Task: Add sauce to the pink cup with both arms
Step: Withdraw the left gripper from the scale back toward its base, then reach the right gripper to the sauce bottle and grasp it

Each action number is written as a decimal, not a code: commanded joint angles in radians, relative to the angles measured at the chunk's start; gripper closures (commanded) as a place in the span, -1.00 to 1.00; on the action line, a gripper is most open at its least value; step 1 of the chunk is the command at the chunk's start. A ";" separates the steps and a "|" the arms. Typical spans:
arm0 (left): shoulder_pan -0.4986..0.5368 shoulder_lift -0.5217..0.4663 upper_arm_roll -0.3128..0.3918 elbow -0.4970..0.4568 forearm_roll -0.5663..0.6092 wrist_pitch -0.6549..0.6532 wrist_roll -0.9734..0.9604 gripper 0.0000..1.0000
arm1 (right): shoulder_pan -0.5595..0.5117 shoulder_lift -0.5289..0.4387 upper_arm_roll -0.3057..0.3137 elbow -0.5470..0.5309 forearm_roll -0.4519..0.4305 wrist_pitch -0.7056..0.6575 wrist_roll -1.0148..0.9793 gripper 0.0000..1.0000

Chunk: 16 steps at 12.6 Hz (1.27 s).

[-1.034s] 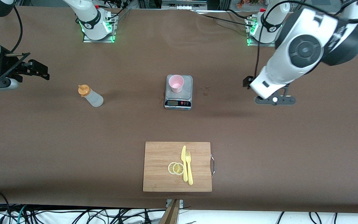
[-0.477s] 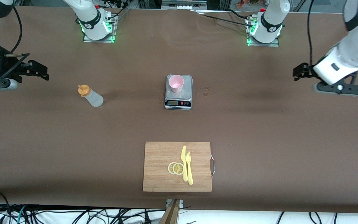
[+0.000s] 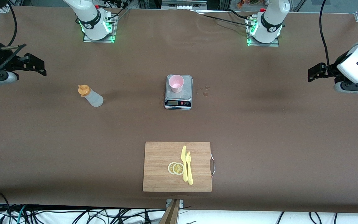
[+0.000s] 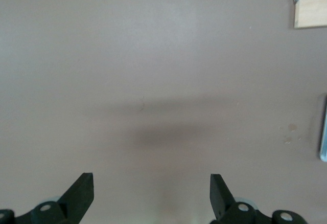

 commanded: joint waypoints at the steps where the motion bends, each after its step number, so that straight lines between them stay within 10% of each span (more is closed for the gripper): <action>1: -0.012 -0.062 0.022 -0.082 -0.024 0.038 0.019 -1.00 | -0.004 -0.009 0.005 0.004 -0.003 -0.030 -0.025 -0.99; 16: 0.038 0.036 0.024 0.030 -0.062 -0.005 0.008 -1.00 | -0.199 0.027 -0.037 -0.349 0.256 0.146 -1.228 -1.00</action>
